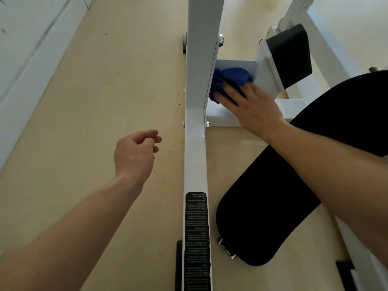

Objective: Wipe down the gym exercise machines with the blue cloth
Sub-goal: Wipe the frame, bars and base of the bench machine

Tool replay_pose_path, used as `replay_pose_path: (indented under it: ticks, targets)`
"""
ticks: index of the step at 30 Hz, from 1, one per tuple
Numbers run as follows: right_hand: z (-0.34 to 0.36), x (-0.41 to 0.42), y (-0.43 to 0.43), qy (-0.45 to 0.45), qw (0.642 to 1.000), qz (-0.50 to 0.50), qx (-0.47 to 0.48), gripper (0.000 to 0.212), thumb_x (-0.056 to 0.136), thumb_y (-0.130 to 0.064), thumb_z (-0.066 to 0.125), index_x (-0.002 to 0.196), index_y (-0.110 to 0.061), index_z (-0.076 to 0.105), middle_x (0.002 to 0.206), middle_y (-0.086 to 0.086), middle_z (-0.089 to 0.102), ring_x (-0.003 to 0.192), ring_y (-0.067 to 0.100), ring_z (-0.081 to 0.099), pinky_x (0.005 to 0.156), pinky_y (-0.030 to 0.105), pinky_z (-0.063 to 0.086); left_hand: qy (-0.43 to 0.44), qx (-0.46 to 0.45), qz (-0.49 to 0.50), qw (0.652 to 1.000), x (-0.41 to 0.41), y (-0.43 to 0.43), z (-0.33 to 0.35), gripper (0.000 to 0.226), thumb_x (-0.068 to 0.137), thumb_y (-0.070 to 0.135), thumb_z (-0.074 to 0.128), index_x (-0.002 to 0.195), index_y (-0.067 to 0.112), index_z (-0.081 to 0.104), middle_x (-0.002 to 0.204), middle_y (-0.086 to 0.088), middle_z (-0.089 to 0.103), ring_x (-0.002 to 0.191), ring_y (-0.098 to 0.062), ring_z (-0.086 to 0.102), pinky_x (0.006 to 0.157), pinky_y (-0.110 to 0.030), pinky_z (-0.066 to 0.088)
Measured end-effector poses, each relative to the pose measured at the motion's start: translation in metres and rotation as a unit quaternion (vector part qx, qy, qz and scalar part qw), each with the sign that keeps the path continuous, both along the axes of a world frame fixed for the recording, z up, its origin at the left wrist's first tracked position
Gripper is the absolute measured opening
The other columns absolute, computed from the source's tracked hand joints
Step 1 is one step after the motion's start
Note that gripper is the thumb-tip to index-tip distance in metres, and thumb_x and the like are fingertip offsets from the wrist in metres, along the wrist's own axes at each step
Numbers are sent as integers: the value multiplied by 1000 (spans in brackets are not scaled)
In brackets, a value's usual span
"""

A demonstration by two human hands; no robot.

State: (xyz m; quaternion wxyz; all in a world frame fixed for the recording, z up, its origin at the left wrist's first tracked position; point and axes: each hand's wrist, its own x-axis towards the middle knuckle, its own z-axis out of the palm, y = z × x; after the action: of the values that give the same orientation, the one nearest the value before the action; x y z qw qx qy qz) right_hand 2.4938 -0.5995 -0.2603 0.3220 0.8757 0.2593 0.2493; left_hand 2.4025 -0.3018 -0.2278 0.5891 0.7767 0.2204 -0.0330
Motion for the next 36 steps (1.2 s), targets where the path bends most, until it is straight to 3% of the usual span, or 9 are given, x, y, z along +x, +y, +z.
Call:
replay_pose_path:
  ticks: [7,14,18,22,27,29,31,33,36]
  targets:
    - [43,6,5,-25,997,-17,74,53,106,-14,6,158,-10,4,164,20,6,152,35,7,122,45,2,-14,32,-29,999,-16,0,-7,31,94,9,50,102,26,74,87,13,75,76,-8,69,73,-29,56]
    - [42,30,34,-35,985,-48,164,61,107,-36,36,153,2,21,156,24,30,145,39,31,120,46,24,-7,36,-29,999,-14,-9,-9,31,95,9,49,104,25,73,87,13,75,76,-8,69,71,-27,54]
    - [48,38,37,-48,985,-51,161,53,104,-40,41,135,3,44,124,21,58,109,37,58,94,45,48,0,44,-46,998,-17,-16,-15,31,95,9,49,102,28,73,85,16,74,75,-7,69,74,-28,55]
    - [70,41,35,6,988,-20,151,48,101,-45,46,108,2,53,93,20,60,76,37,57,62,40,39,4,54,-54,997,-19,-13,-18,31,95,9,50,102,28,73,85,16,74,74,-7,69,76,-30,56]
    - [107,44,40,225,951,-126,168,46,92,-30,61,125,-1,44,107,17,58,86,30,52,70,41,43,12,52,-46,997,-17,-8,-14,31,95,9,49,99,28,73,84,15,74,74,-10,69,75,-32,57]
    - [98,40,41,169,965,-99,175,44,96,-35,46,122,1,48,104,18,57,86,34,54,69,42,41,12,54,-50,997,-18,-7,-11,31,95,9,49,99,28,73,84,14,74,75,-11,69,74,-33,57]
    - [71,31,41,48,977,-63,198,33,99,-23,43,117,3,53,101,21,59,87,39,56,74,46,44,9,52,-54,997,-19,-7,-10,32,95,9,48,98,28,73,84,14,74,75,-12,69,74,-34,57]
    - [45,29,41,-58,972,-44,221,32,97,-10,46,125,4,53,112,21,62,97,39,60,90,47,49,7,53,-58,997,-20,-6,-10,31,95,9,49,99,28,73,84,14,74,74,-11,69,74,-34,57]
    - [30,29,42,-90,964,-16,251,43,100,-9,47,142,1,46,139,20,54,127,38,53,111,47,40,8,57,-61,997,-22,-5,-9,31,95,9,49,100,28,73,84,14,74,72,-9,69,74,-33,57]
